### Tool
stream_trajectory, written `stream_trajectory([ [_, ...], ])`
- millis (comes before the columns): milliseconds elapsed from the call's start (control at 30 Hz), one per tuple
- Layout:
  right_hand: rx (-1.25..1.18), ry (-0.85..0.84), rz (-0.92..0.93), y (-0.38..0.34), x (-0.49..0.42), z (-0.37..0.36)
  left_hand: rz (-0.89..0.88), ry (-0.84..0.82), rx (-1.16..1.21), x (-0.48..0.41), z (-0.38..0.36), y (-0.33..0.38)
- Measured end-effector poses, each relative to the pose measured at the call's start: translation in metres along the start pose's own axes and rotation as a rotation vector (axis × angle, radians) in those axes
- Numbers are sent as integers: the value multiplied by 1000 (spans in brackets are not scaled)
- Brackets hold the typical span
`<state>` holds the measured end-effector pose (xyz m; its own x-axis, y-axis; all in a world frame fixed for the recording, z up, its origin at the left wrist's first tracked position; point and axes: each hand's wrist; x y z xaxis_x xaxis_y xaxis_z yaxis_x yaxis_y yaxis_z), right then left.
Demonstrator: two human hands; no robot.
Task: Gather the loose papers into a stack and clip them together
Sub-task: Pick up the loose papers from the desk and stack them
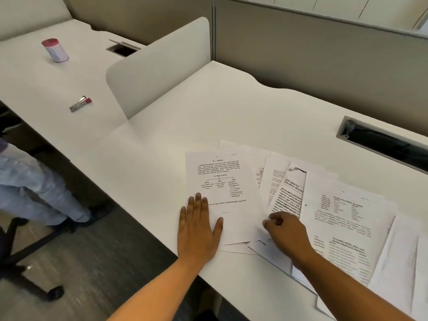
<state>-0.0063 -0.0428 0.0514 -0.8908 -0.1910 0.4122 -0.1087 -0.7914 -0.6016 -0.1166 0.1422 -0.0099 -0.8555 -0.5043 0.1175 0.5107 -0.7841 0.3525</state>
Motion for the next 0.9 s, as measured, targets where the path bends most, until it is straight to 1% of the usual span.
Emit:
stream_trajectory([
  [133, -186, -71, -74, -4, -4, -9, 5, -9, 3, 1, 1, 0],
  [267, -269, -69, -49, -5, -5, -12, 0, -5, 59, 1, 2, -2],
  [300, -311, -61, -42, -4, -3, -11, 12, -9, 133, 1, 5, -3],
  [367, -375, -29, -30, -3, 1, -5, 68, 14, 355, 2, 14, 0],
  [467, -497, 5, -43, 6, 13, 8, 251, 81, 738, 4, 43, 10],
  [533, -564, 12, -56, 16, 23, 19, 418, 36, 982, 1, 67, 22],
  [567, -596, 15, -66, 22, 28, 24, 471, -9, 1075, -3, 77, 27],
  [633, -644, 35, -83, 33, 39, 34, 495, -125, 1188, -7, 90, 38],
  [700, -654, 67, -93, 43, 51, 45, 467, -229, 1232, -7, 96, 53],
  [767, -637, 92, -81, 52, 65, 54, 423, -287, 1234, -5, 95, 70],
  [900, -598, 127, -88, 78, 90, 76, 339, -308, 1171, 0, 82, 108],
])
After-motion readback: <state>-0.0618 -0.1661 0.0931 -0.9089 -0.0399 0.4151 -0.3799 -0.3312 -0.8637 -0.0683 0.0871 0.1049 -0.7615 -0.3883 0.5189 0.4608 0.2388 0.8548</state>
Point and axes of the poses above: each hand's wrist, its own x-axis away from the middle knuckle, its own z-axis out of the back of the hand, y = z × x, and after that the axes turned 5 degrees about x, right-handed
